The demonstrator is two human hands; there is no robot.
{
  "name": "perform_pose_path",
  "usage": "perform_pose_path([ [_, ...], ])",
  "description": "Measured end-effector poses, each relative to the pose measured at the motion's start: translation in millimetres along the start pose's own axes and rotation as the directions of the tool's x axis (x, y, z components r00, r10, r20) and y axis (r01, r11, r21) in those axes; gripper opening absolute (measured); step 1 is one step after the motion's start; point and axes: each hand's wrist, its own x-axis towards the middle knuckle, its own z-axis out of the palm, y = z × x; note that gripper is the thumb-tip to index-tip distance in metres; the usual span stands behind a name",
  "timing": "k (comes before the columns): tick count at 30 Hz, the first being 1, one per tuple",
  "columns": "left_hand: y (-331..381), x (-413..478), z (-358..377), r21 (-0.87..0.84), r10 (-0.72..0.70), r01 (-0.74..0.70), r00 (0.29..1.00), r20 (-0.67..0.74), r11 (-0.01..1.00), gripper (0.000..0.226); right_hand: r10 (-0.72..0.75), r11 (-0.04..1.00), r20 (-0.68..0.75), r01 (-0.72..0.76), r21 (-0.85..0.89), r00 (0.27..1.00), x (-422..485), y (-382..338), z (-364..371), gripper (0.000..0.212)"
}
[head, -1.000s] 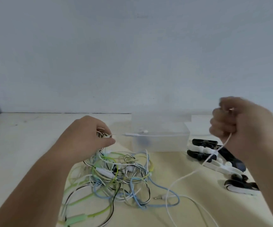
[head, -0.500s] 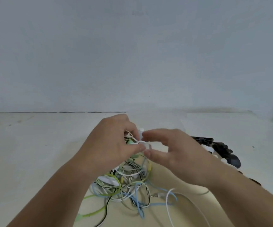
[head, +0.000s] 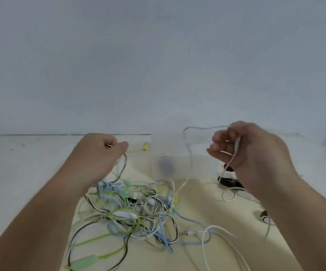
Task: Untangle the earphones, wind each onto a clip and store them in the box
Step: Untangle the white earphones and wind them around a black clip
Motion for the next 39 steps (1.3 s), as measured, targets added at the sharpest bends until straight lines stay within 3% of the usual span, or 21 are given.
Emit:
perform_pose_path([
  [3, -19, 10, -11, 0.179, -0.123, 0.136, 0.989, -0.081, 0.974, 0.032, 0.034, 0.991, 0.042, -0.039, 0.128, 0.999, 2, -11, -6, 0.032],
  [6, -30, 14, -21, 0.463, -0.222, 0.236, 0.971, -0.086, 0.854, 0.019, 0.026, 0.992, 0.039, -0.031, 0.119, 0.999, 3, -14, -11, 0.038],
  [8, -34, 15, -24, 0.559, -0.240, 0.281, 0.960, -0.147, 0.780, 0.012, 0.011, 0.996, 0.031, -0.014, 0.092, 0.999, 4, -15, -12, 0.032],
  [11, -27, 11, -19, 0.680, -0.129, 0.231, 0.972, -0.198, 0.696, 0.030, -0.039, 0.999, 0.010, 0.040, -0.034, 0.999, 5, -15, -14, 0.017],
  [13, -9, 0, -10, 0.605, 0.076, 0.050, 0.981, -0.181, 0.795, 0.034, -0.117, 0.952, -0.013, 0.108, -0.285, 0.993, 7, -13, -18, 0.016],
  [15, 14, -12, 0, 0.346, 0.243, -0.201, 0.967, -0.081, 0.916, 0.015, -0.169, 0.867, -0.009, 0.145, -0.477, 0.985, 7, -13, -20, 0.017],
  [17, 28, -23, 16, 0.179, 0.217, -0.261, 0.948, 0.235, 0.949, 0.019, -0.162, 0.853, 0.007, 0.143, -0.502, 0.987, 6, -13, -21, 0.021],
  [19, 28, -30, 29, 0.254, 0.131, -0.298, 0.845, 0.518, 0.920, 0.025, -0.150, 0.874, 0.008, 0.136, -0.467, 0.989, 6, -13, -21, 0.036],
  [22, 18, -27, 41, 0.376, 0.085, -0.357, 0.812, 0.577, 0.855, 0.020, -0.181, 0.864, -0.049, 0.135, -0.485, 0.982, 7, -16, -24, 0.038],
  [24, 15, -22, 41, 0.333, 0.141, -0.342, 0.852, 0.504, 0.879, 0.029, -0.202, 0.737, -0.072, 0.103, -0.668, 0.977, 7, -17, -26, 0.034],
  [26, 17, -19, 37, 0.267, 0.235, -0.355, 0.889, 0.393, 0.896, 0.031, -0.134, 0.456, -0.020, 0.044, -0.889, 0.991, 5, -15, -24, 0.023],
  [28, 20, -21, 34, 0.125, 0.306, -0.356, 0.902, 0.303, 0.926, 0.027, -0.076, 0.190, 0.033, 0.047, -0.981, 0.997, 1, -7, -19, 0.013],
  [29, 22, -23, 34, 0.050, 0.325, -0.353, 0.902, 0.285, 0.934, 0.025, -0.108, 0.086, 0.055, 0.064, -0.994, 0.993, 0, -1, -17, 0.026],
  [30, 24, -24, 34, -0.002, 0.339, -0.352, 0.898, 0.280, 0.936, 0.022, -0.166, 0.050, 0.106, 0.115, -0.992, 0.981, -3, 2, -13, 0.039],
  [31, 25, -25, 35, -0.030, 0.352, -0.359, 0.892, 0.285, 0.933, 0.018, -0.218, 0.099, 0.181, 0.206, -0.973, 0.959, -7, 3, -9, 0.047],
  [33, 27, -27, 38, -0.034, 0.388, -0.396, 0.875, 0.288, 0.918, 0.013, -0.212, 0.372, 0.318, 0.377, -0.848, 0.924, -18, 3, 2, 0.050],
  [35, 29, -28, 40, -0.009, 0.410, -0.426, 0.865, 0.290, 0.905, 0.014, -0.008, 0.673, 0.367, 0.277, -0.686, 0.930, -29, 6, 12, 0.045],
  [36, 29, -29, 41, -0.002, 0.412, -0.431, 0.861, 0.297, 0.902, 0.020, 0.089, 0.708, 0.376, 0.207, -0.675, 0.923, -31, 10, 16, 0.046],
  [39, 31, -33, 46, 0.003, 0.422, -0.450, 0.838, 0.345, 0.893, 0.032, 0.171, 0.543, 0.340, 0.200, -0.815, 0.925, -25, 25, 12, 0.051],
])
